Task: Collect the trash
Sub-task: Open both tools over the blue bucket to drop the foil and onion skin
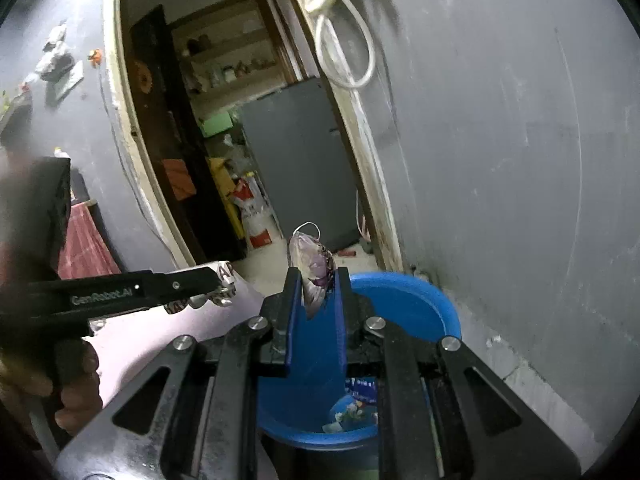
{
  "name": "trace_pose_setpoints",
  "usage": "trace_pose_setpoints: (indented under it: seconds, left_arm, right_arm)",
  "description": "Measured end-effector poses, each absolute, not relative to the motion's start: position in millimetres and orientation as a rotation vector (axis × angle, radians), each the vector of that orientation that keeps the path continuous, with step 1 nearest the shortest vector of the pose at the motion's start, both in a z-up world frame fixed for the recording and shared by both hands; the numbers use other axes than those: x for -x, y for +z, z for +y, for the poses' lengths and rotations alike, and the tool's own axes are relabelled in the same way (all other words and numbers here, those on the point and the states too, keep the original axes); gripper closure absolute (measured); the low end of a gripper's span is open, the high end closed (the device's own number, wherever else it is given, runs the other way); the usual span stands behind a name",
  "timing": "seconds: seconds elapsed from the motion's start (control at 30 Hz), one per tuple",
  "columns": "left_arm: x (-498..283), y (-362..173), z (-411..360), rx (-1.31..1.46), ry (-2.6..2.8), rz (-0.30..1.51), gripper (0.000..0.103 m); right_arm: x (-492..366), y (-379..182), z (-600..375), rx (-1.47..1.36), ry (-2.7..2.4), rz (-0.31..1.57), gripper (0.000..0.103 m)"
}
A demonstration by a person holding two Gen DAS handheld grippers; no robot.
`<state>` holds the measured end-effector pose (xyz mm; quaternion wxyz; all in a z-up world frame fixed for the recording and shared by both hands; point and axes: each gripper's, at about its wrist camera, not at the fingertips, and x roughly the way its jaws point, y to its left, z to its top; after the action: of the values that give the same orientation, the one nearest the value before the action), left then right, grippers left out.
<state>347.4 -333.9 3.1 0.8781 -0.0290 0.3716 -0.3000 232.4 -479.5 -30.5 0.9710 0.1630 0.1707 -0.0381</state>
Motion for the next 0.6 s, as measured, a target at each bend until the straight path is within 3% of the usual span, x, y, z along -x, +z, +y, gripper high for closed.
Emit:
trace_pose_setpoints:
  seconds: [0.33,0.4,0.47,0.6]
  left_arm:
    - [-355.9,-20.8,-348.6,0.009,-0.597,0.838,0.063]
    - [-355.6,-23.1,-347.8,0.011,-0.595,0.841,0.057]
    - [-356.3,-24.0,-345.8,0.012,-0.592,0.844,0.056]
    - [-354.5,-19.9,-339.5,0.021,-0.586,0.839,0.052]
  right_arm:
    - [-247.0,-50.8,-489.6,-0.373,-0.098,0.442,0.084]
    - [-247.1,-51.7,-489.7,-0.375,-0.099,0.447,0.08]
    - [-246.8,-50.9,-489.9,-0.378,-0.102,0.444,0.072]
    - [-244.0,-48.0,-488.3,-0.38,-0.105,0.433,0.068]
